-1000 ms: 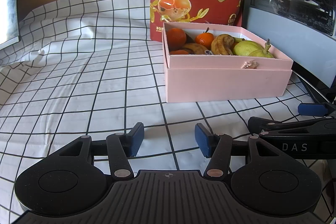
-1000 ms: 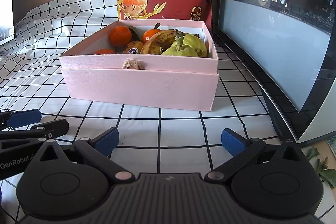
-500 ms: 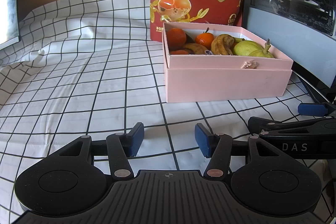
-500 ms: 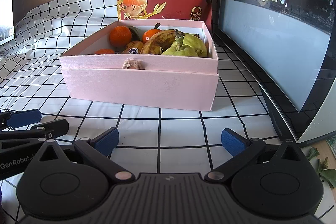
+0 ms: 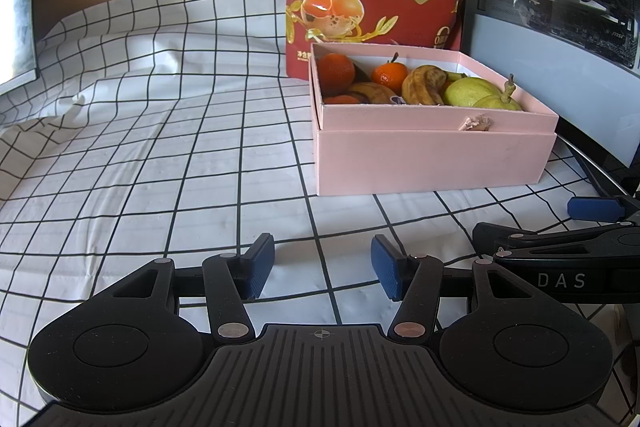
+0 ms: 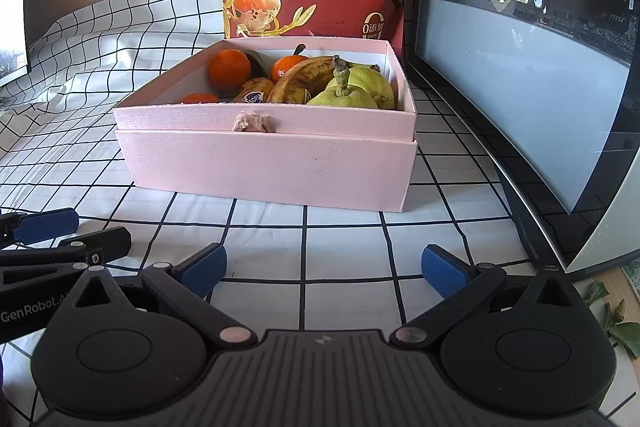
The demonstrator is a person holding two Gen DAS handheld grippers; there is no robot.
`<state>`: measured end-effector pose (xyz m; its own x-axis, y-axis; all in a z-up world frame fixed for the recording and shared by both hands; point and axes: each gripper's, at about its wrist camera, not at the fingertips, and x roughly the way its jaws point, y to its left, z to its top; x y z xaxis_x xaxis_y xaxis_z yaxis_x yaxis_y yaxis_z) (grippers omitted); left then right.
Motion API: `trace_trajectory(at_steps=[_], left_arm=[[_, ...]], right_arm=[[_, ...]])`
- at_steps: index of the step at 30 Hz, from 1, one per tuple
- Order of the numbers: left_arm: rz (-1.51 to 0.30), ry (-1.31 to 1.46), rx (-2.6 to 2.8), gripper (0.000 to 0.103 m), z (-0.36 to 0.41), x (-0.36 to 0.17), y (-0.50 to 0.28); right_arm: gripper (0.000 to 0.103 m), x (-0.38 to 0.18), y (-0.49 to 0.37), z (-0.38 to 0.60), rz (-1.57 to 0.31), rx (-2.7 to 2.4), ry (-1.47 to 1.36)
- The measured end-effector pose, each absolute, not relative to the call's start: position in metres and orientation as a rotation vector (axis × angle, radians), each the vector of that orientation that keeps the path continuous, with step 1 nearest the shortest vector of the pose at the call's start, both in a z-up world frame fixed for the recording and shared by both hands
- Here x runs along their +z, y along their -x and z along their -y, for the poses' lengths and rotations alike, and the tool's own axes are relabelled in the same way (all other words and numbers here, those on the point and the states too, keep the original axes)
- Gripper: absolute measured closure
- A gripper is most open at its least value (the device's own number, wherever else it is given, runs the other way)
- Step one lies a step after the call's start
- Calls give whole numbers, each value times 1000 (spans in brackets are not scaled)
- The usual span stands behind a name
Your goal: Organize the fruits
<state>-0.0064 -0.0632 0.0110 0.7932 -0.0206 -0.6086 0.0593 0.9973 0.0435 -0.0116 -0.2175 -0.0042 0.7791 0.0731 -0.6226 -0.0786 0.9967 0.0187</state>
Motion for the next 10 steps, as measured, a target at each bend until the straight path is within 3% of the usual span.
trace_trajectory(at_steps=[10], left_arm=[[-653,-63,-42,44,63,11,6]], right_arm=[[0,-4,12,218,-673,82,8]])
